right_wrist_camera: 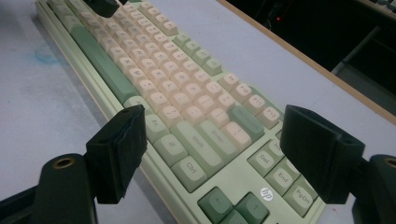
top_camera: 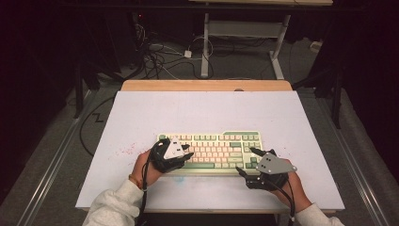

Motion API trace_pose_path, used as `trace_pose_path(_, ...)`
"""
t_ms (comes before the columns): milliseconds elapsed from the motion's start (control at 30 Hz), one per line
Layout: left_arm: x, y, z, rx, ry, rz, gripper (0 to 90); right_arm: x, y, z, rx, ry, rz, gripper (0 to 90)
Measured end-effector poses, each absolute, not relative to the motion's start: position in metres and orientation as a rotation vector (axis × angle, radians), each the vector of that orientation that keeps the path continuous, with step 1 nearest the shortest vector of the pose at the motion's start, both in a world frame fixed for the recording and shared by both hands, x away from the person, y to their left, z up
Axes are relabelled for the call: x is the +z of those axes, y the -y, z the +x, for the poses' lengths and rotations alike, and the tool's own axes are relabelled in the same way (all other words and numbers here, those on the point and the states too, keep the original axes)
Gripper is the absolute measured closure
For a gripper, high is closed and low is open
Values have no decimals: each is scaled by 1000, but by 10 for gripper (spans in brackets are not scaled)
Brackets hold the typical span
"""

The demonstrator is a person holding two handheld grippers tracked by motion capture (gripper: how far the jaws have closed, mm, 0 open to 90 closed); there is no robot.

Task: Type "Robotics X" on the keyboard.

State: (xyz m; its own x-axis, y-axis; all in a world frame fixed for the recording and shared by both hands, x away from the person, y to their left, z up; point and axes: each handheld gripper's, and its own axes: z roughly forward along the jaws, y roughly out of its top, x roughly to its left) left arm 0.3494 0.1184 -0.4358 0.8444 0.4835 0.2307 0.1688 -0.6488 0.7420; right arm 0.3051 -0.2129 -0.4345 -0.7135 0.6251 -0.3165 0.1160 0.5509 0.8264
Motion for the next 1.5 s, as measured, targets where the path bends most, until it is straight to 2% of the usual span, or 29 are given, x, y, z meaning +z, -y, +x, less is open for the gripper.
trace_pose_path(100, -435, -120, 348, 565, -484, 2234, 442, -434, 213, 305, 1107, -2186, 596, 237)
trace_pose_path(200, -436, -123, 346, 579, -487, 2221, 383, -434, 214, 305, 1111, -2191, 601, 243)
trace_pose_path(233, -436, -123, 345, 600, -491, 2223, 323, -434, 213, 306, 1112, -2194, 601, 253)
trace_pose_path(267, -437, -124, 343, 610, -485, 2224, 304, -434, 213, 305, 1115, -2195, 603, 280)
trace_pose_path(333, -438, -127, 340, 631, -494, 2211, 280, -433, 214, 306, 1129, -2199, 608, 349)
trace_pose_path(400, -439, -131, 337, 654, -508, 2198, 198, -432, 214, 306, 1128, -2203, 610, 466)
trace_pose_path(600, -441, -145, 330, 673, -528, 2185, 168, -430, 214, 314, 1116, -2261, 636, 829)
trace_pose_path(667, -441, -151, 328, 674, -544, 2171, 168, -429, 212, 316, 1102, -2283, 634, 900)
trace_pose_path(1500, -460, -192, 302, 659, -650, 2160, 168, -440, 145, 365, 998, -2387, 616, 900)
